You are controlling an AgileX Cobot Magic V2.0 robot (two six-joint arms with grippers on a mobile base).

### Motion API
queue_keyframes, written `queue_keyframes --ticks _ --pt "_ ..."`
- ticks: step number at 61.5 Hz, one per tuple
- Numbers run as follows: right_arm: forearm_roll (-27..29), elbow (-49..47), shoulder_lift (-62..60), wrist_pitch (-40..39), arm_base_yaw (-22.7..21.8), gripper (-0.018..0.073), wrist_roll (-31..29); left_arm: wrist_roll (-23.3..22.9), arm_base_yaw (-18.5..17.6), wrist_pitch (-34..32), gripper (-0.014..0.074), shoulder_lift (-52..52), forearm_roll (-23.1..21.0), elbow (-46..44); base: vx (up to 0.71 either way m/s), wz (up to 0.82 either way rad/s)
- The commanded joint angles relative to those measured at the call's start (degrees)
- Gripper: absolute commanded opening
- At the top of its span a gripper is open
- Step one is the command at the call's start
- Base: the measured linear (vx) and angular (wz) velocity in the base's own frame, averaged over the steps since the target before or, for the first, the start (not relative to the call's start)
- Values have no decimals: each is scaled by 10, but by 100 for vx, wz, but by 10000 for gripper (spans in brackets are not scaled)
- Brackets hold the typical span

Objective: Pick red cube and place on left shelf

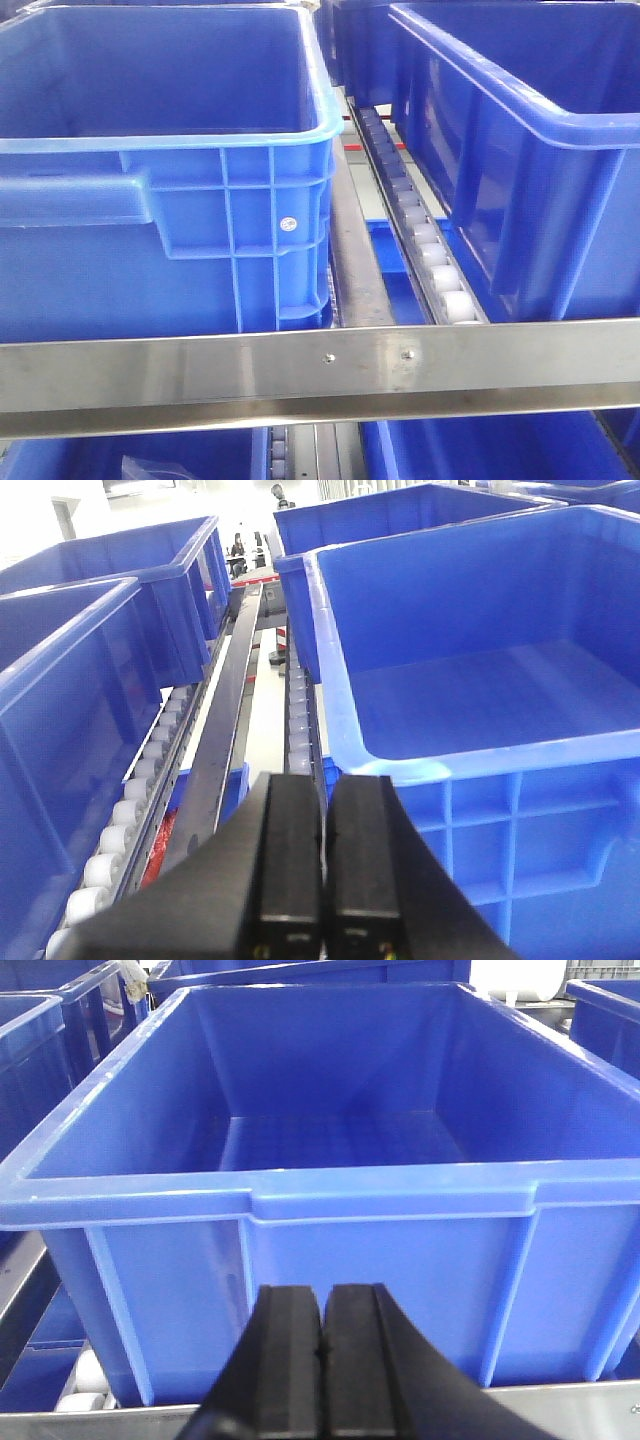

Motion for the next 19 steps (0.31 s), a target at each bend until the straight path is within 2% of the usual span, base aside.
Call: queue_keyframes --ticks 1,19 --pt "0 -14 -11 -51 -4 49 -7 0 -3 -52 106 0 -3 13 0 0" --pt "0 -14 -11 -51 -4 49 -7 0 -3 -52 106 0 -3 13 0 0"
